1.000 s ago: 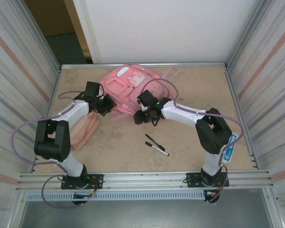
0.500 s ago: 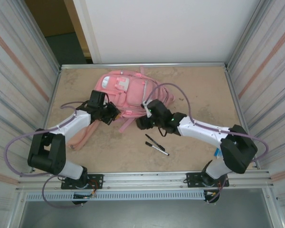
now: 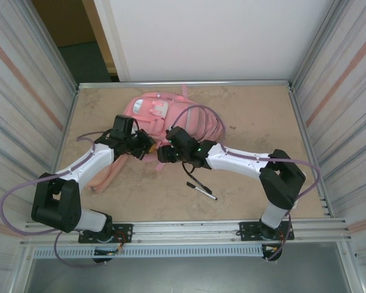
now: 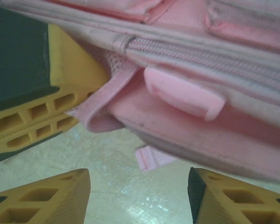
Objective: Pack the student bag
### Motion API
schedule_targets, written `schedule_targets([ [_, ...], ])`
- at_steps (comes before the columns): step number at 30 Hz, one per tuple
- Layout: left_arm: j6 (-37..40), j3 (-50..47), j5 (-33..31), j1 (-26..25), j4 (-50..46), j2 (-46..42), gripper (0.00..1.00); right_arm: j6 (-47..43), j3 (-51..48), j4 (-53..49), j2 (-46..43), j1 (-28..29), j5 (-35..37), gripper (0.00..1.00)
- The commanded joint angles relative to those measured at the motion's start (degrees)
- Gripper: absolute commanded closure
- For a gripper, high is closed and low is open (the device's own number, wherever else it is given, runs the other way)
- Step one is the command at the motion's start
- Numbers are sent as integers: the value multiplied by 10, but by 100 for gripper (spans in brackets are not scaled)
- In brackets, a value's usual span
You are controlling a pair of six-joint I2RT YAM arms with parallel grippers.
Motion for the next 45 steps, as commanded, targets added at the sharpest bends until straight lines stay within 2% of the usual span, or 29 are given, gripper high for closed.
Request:
schedule_targets([
  [1, -9, 42, 70, -6, 26, -26, 100, 98, 21, -32, 1, 32, 108, 43],
  [5, 9, 61, 69, -6, 6, -18, 100, 112, 30, -32, 24, 34, 117, 49],
  [10, 24, 92, 91, -9, -16, -2, 100, 91, 34, -4, 39, 33, 139, 49],
  [15, 9, 86, 64, -30, -15, -4, 100, 36, 67, 1, 69, 20, 163, 49],
  [21, -3, 80, 82, -35, 4, 10, 100, 3, 59, 38, 65, 20, 214, 45],
  [24, 7, 80, 83, -33, -4, 15, 100, -12, 59, 35, 65, 11, 214, 51],
  [28, 12, 77, 92, -32, 3, 22, 100, -54, 53, 34, 52, 11, 225, 76],
  [29, 13, 75, 92, -31, 3, 22, 100, -63, 48, 39, 47, 12, 225, 80],
  [33, 5, 67, 104, -26, 18, 24, 100, -102, 39, 26, 22, 10, 204, 88],
  [38, 46, 85, 109, -14, -15, 28, 100, -121, -7, 20, -26, -3, 152, 100],
  [41, 45, 77, 111, -8, -6, 25, 100, -115, -37, 15, -50, -21, 110, 100],
  [45, 47, 71, 117, -2, -3, 31, 100, -129, -65, 17, -68, -57, 15, 100],
])
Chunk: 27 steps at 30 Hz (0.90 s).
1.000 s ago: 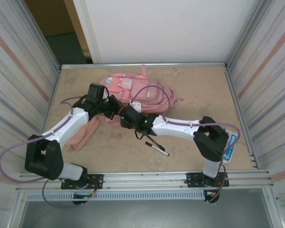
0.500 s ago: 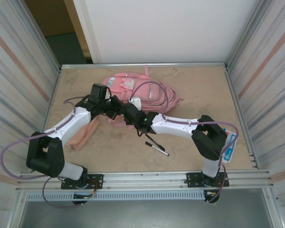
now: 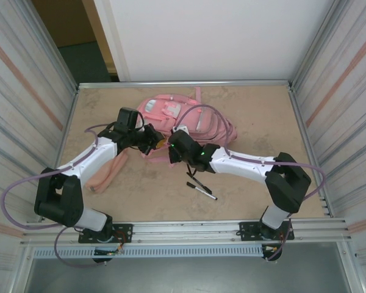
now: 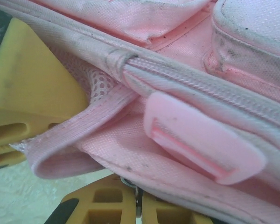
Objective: Pack the student bag
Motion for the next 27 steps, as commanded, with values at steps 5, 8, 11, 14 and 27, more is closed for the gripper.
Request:
schedule_targets([
  [5, 49, 7, 13, 19, 7, 17, 100, -16, -62, -18, -54, -51, -71, 100],
  [8, 47, 0, 19, 21, 28, 32, 100, 2, -92, -13, -69, -70, -98, 100],
  [11, 59, 4, 25, 26, 32, 48, 100, 15, -134, 11, -90, -88, -117, 100],
  [14, 67, 12, 38, 31, 29, 60, 100, 13, -145, 7, -98, -104, -140, 100],
  [27, 148, 50, 71, 81, -20, 130, 100, -27, -175, 36, -119, -125, -212, 100],
])
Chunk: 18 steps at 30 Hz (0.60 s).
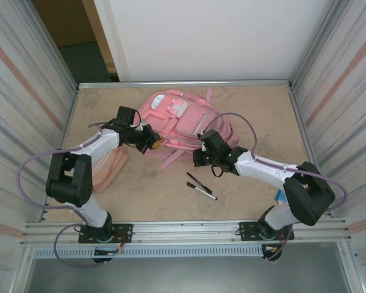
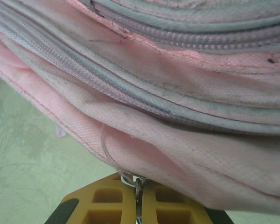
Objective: Pack the student bag
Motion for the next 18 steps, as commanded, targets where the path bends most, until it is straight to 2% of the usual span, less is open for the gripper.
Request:
schedule_targets([
  [1, 33, 18, 5, 24, 4, 24, 100, -25, 6, 6, 0, 1, -46, 100],
  [4, 32, 25, 39, 38, 28, 56, 100, -22, 24, 13, 22, 17, -40, 100],
  [7, 65, 17, 49, 47, 38, 57, 62, -17, 42, 24, 48, 28, -48, 100],
  [8, 97, 17, 41, 47, 20, 46, 55, -14, 51, 21, 58, 32, -52, 100],
  [10, 156, 15, 1, 49, -38, 17, 49, -11, 62, 22, 72, 41, -56, 100],
  [12, 183, 3, -47, 50, -86, -22, 46, -13, 71, 25, 86, 49, -61, 100],
  [14, 168, -28, -72, 44, -90, -60, 44, -14, 82, 24, 104, 53, -73, 100],
  [18, 96, -106, -63, -1, -24, -117, 43, -7, 92, 40, 124, 61, -88, 100],
])
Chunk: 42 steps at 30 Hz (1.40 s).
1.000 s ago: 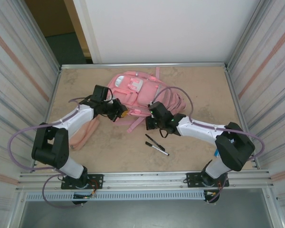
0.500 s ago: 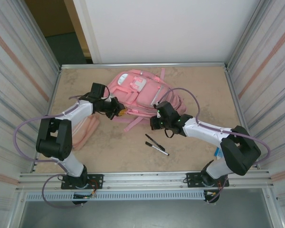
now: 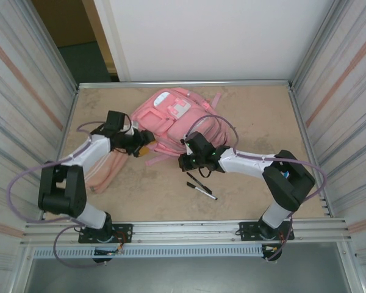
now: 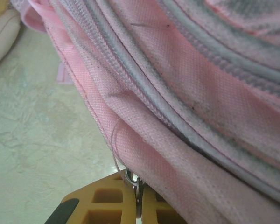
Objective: Pack the student bag
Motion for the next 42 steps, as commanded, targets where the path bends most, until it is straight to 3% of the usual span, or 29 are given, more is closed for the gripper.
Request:
schedule_targets([
  [1, -43, -53, -15, -36, 24, -34, 43, 2, 24, 32, 14, 8, -36, 100],
  [7, -118, -94, -94, -77, 104, -60, 42, 16, 44, 51, 36, 28, -50, 100],
  [15, -156, -114, -148, -91, 228, -11, 47, 46, 51, 92, 61, 60, -44, 100],
  [17, -145, -107, -116, -92, 242, 13, 56, 54, 57, 89, 69, 62, -48, 100],
  [21, -128, -100, -86, -90, 230, 44, 89, 70, 48, 84, 55, 55, -41, 100],
  [24, -119, -107, -81, -79, 221, 48, 99, 62, 42, 55, 38, 42, -41, 100],
  [36, -50, -72, -52, -11, 148, 44, 100, 3, -101, -8, -73, -41, -10, 100],
  [42, -47, -54, -38, -3, 154, 72, 100, 6, -91, -2, -77, -28, -15, 100],
])
